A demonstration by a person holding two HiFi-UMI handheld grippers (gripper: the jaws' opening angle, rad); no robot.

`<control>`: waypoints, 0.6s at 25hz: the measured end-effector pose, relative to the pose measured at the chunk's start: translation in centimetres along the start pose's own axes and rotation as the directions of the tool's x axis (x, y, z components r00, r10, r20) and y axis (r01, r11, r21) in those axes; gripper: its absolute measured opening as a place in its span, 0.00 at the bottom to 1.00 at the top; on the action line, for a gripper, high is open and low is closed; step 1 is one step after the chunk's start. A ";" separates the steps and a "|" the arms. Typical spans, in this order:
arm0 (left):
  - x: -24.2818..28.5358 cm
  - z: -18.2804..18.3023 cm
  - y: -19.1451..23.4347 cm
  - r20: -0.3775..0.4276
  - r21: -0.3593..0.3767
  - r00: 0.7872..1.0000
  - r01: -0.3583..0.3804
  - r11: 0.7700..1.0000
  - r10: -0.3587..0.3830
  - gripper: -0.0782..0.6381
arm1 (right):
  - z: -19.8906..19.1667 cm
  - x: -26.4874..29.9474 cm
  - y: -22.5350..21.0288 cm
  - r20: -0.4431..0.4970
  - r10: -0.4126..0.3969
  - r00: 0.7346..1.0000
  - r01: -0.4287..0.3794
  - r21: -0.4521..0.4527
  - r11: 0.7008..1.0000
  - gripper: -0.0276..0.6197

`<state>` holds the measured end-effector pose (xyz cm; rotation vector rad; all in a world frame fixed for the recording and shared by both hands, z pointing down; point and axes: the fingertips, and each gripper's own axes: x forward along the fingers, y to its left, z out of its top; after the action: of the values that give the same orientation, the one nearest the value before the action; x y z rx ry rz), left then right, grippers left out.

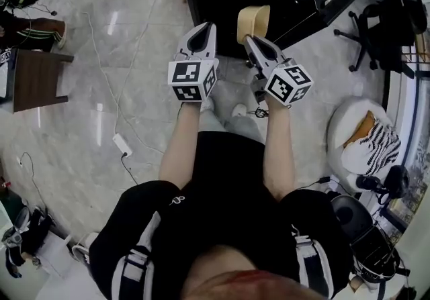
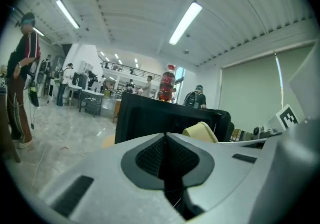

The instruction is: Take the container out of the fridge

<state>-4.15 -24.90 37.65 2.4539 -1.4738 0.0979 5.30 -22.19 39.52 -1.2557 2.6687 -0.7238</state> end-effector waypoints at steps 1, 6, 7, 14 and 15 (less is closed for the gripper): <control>0.1 0.5 -0.3 0.007 0.011 1.000 0.007 1.000 -0.007 0.13 | 0.7 -0.2 0.2 0.014 0.006 1.000 -0.006 -0.011 1.000 0.07; -0.3 2.7 -1.6 0.045 0.049 0.998 0.030 0.998 -0.032 0.13 | 3.1 -1.3 0.9 0.050 0.000 0.999 0.006 -0.110 0.994 0.07; -0.4 3.1 -1.9 0.054 0.057 0.998 0.034 0.998 -0.037 0.13 | 3.5 -1.5 1.0 0.054 -0.003 0.999 0.010 -0.127 0.992 0.07; -0.7 4.6 -3.4 0.089 0.080 0.994 0.052 0.995 -0.059 0.13 | 5.0 -1.8 1.3 0.063 -0.006 0.998 0.017 -0.173 0.985 0.07; -0.7 4.6 -3.6 0.091 0.082 0.994 0.053 0.995 -0.061 0.13 | 5.0 -1.8 1.3 0.061 -0.007 0.998 0.017 -0.177 0.984 0.07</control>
<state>-1.72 -24.00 32.35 2.5949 -1.4621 0.0314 6.98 -22.00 34.32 -1.3117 2.7296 -0.4490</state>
